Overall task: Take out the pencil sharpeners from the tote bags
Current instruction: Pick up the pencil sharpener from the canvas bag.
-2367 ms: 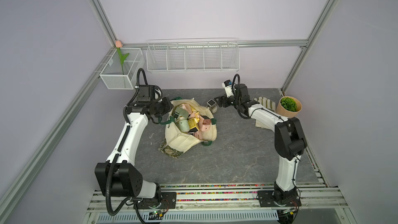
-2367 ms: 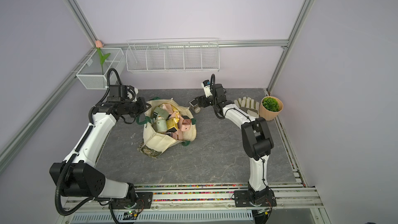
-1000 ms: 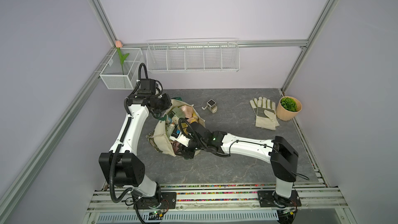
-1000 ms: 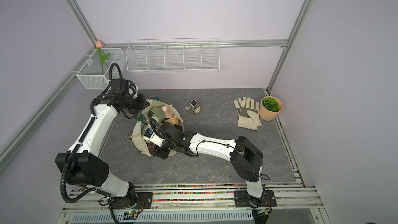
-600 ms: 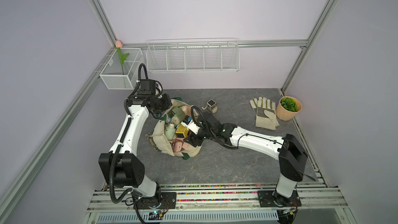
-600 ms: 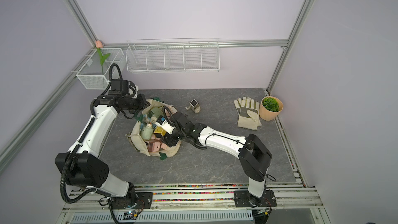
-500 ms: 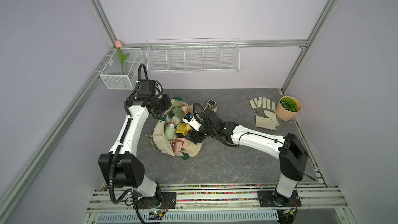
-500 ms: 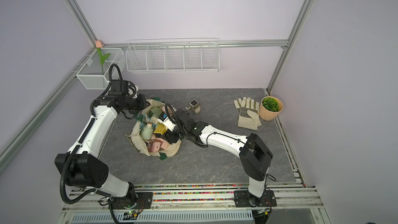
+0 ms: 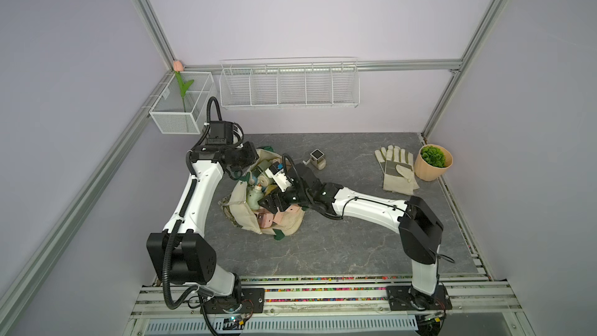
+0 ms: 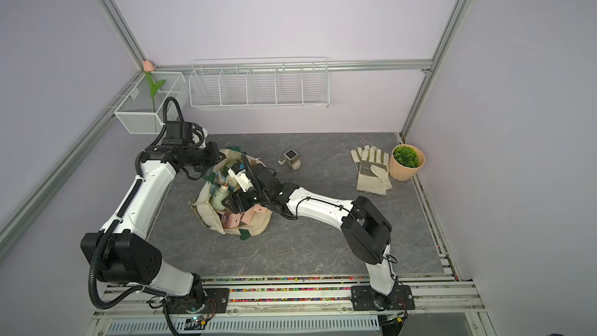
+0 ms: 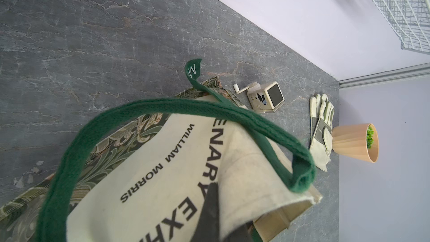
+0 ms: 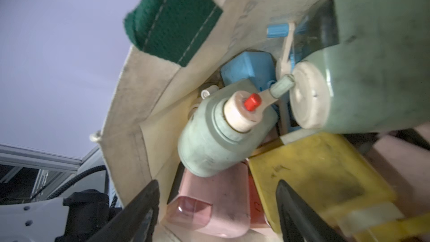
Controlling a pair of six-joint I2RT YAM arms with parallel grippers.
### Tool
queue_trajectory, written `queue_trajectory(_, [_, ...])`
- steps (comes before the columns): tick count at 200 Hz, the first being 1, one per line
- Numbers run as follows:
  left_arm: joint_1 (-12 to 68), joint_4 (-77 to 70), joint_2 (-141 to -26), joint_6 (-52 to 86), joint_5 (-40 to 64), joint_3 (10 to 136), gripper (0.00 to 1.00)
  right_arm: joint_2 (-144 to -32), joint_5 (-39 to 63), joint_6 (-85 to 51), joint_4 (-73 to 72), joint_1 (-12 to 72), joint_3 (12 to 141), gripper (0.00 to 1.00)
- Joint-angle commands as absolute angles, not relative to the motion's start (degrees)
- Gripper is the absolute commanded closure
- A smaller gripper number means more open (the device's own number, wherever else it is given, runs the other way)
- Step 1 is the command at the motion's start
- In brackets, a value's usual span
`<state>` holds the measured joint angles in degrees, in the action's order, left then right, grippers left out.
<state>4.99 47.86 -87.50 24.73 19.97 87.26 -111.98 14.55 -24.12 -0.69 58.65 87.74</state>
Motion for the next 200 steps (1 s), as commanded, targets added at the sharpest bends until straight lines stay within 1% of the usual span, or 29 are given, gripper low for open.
queue_trajectory(1, [5.0, 46.5, -85.5, 24.4, 20.6, 86.9, 1.0, -114.4, 11.9, -32.2, -2.1, 60.3, 91.0, 0.19])
queue_trajectory(39, [4.9, 46.8, -85.4, 24.3, 20.0, 86.8, 1.0, -118.7, 7.1, -38.2, -3.5, 60.8, 93.9, 0.17])
queue_trajectory(56, [5.0, 46.8, -85.5, 24.3, 20.2, 86.6, 1.0, -120.4, 3.4, -39.8, -1.4, 61.1, 96.2, 0.17])
queue_trajectory(99, [4.9, 46.7, -85.3, 24.3, 20.4, 86.5, 1.0, -125.9, -1.3, -40.6, 5.0, 61.7, 104.0, 0.18])
queue_trajectory(135, [5.0, 46.7, -85.3, 24.3, 20.3, 86.3, 1.0, -128.8, -12.6, -38.0, 14.2, 63.0, 110.0, 0.18])
queue_trajectory(154, [4.9, 46.7, -85.3, 24.3, 20.1, 86.3, 1.0, -128.8, -16.9, -35.4, 15.9, 63.6, 110.9, 0.17])
queue_trajectory(161, [5.0, 46.7, -85.3, 24.3, 20.1, 86.3, 1.0, -128.6, -16.6, -34.9, 15.5, 63.5, 110.4, 0.18])
queue_trajectory(200, [4.9, 46.7, -85.5, 24.3, 20.3, 86.4, 1.0, -127.3, -11.6, -33.0, 12.5, 63.3, 108.0, 0.35])
